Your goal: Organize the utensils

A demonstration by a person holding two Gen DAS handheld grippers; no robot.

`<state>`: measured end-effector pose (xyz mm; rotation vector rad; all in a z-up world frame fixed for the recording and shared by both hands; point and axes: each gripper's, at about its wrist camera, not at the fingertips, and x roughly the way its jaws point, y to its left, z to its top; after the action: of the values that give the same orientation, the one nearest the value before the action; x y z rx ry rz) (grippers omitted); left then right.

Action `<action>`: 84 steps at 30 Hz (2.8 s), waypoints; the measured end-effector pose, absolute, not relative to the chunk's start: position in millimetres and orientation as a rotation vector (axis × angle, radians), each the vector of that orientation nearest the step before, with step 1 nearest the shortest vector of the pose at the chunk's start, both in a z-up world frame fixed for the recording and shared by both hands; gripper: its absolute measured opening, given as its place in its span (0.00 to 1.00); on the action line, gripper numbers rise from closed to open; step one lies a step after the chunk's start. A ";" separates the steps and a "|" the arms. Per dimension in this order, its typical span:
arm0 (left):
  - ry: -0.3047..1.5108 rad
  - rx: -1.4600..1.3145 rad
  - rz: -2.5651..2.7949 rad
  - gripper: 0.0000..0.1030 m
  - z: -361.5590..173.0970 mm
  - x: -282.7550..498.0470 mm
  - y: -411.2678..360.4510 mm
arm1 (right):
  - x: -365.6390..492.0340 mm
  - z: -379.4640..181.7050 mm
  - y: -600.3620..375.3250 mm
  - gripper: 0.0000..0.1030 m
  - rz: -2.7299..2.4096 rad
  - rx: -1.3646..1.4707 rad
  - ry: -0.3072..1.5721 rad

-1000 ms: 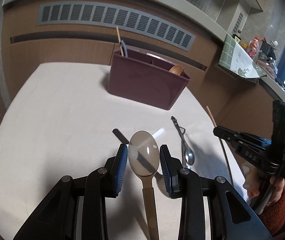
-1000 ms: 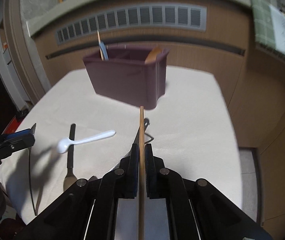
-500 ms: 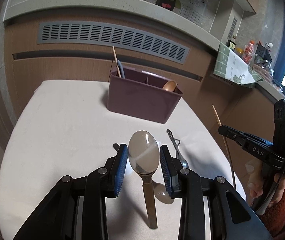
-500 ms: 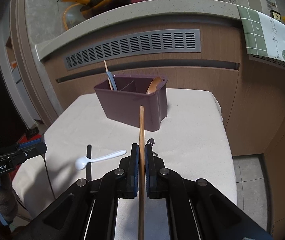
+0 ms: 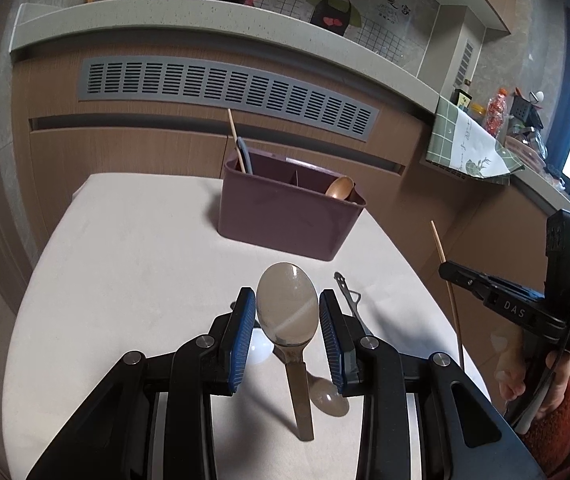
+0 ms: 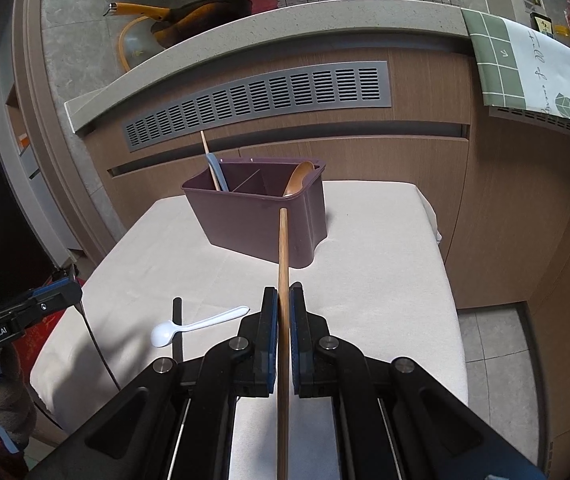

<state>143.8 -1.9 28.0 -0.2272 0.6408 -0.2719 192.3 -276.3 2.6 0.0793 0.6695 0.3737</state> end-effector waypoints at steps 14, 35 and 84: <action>0.268 -0.130 -0.323 0.33 213.2 225.7 -5.0 | 231.0 181.3 -254.6 0.04 0.326 0.003 0.242; 0.303 -0.208 -0.285 0.33 113.2 357.6 12.9 | 345.8 113.8 -200.7 0.05 0.337 0.052 0.269; 0.858 -0.304 0.003 0.46 -47.8 187.1 47.6 | 197.2 -77.0 -158.5 0.18 0.719 -0.159 0.921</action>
<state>187.1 47.6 -47.8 -0.3040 0.8584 0.0032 197.2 -158.5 -77.0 -0.1593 0.9215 0.7187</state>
